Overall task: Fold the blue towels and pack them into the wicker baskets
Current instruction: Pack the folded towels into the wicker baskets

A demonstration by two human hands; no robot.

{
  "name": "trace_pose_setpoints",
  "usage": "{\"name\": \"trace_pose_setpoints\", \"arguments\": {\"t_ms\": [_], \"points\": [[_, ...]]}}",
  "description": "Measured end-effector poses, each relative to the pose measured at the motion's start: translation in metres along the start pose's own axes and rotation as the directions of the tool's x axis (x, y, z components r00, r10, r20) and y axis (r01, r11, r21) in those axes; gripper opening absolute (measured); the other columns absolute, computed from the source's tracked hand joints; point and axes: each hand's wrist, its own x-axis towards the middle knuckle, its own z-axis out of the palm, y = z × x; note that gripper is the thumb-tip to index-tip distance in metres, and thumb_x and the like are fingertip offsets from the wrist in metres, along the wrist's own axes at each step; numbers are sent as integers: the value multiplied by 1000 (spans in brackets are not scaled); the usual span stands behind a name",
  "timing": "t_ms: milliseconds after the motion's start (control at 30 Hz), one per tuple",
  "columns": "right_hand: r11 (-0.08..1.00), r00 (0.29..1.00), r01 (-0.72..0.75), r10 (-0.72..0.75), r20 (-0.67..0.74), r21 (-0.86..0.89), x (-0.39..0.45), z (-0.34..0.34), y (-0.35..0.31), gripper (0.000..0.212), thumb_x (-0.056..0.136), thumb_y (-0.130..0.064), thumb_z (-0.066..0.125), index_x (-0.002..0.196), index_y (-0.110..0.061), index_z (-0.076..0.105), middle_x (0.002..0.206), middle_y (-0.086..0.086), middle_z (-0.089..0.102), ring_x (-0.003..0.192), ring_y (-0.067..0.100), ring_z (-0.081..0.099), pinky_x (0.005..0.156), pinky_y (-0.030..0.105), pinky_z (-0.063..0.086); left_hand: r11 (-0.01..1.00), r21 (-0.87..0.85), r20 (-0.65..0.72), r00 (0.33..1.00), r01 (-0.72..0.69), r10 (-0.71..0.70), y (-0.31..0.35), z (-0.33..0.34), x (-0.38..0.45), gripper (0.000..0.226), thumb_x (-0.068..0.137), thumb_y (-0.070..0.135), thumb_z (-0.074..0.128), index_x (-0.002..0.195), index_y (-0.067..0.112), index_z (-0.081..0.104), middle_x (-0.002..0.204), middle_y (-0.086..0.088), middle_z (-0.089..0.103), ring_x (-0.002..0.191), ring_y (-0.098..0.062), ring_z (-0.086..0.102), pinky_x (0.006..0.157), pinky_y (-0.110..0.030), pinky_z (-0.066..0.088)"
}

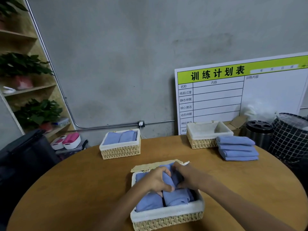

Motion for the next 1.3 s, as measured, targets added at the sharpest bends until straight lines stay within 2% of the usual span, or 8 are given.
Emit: {"name": "trace_pose_setpoints", "arguments": {"t_ms": [167, 300, 367, 467, 633, 833, 1100, 1300], "points": [[999, 1000, 0, 0, 15, -35, 2, 4, -5, 57, 84, -22, 74, 131, -10, 45, 124, 11, 58, 112, 27, 58, 88, 34, 47, 994, 106, 51, 999, -8, 2, 5, 1, -2, 40, 86, 17, 79, 114, 19, 52, 101, 0, 57, 80, -10, 58, 51, -14, 48], [984, 998, 64, -66, -1, -164, 1, -6, -5, 45, 82, -16, 73, 125, -14, 59, 118, 2, 58, 103, 17, 54, 83, 28, 44, 946, 299, 48, 992, -128, 119, 12, -7, -14, 50, 86, 30, 79, 128, 16, 55, 93, 7, 55, 88, -20, 62, 70, -37, 57], [947, 995, 87, -98, -20, -309, -3, -14, 1, 52, 82, -32, 77, 129, -21, 59, 121, 1, 49, 108, 21, 44, 89, 34, 42, 810, 557, 1, 976, -182, 219, 7, -12, -18, 68, 82, 52, 76, 139, 25, 51, 110, 4, 52, 104, -20, 52, 78, -35, 44], [914, 986, 140, -164, -30, -381, -10, -18, 17, 65, 79, -61, 70, 134, -29, 57, 130, -4, 44, 114, 22, 36, 95, 38, 36, 741, 647, -21, 967, -180, 253, -8, -11, -25, 87, 78, 77, 61, 151, 36, 36, 119, 12, 35, 112, -15, 41, 83, -35, 38], [863, 979, 201, -191, 69, -463, -10, -7, 31, 80, 82, -75, 54, 145, -28, 46, 150, -11, 32, 124, 25, 36, 88, 38, 25, 620, 772, 13, 978, -141, 206, -23, 8, -20, 86, 85, 80, 45, 157, 38, 21, 152, 8, 29, 135, -21, 30, 109, -44, 26], [925, 977, 151, -86, 197, -348, -12, -19, 35, 94, 78, -83, 49, 155, -33, 28, 163, -16, 15, 146, 24, 21, 113, 52, 20, 703, 698, 66, 989, -139, 130, -14, -11, -16, 99, 74, 87, 53, 156, 38, 25, 138, 12, 35, 125, -16, 38, 101, -39, 34], [884, 985, 171, -137, 108, -436, -9, -1, 34, 90, 79, -71, 63, 152, -28, 33, 160, -12, 22, 130, 26, 38, 100, 44, 31, 636, 766, -11, 986, -99, 166, -15, 9, -18, 103, 70, 88, 53, 154, 37, 22, 142, 9, 30, 126, -21, 31, 103, -45, 28], [880, 982, 187, -169, 81, -437, -11, -15, 27, 93, 72, -79, 61, 148, -30, 41, 155, -12, 33, 135, 21, 37, 102, 44, 30, 700, 706, 11, 990, -107, 140, -4, -9, -29, 101, 67, 87, 59, 152, 42, 28, 133, 12, 36, 123, -17, 39, 100, -42, 36]]}}
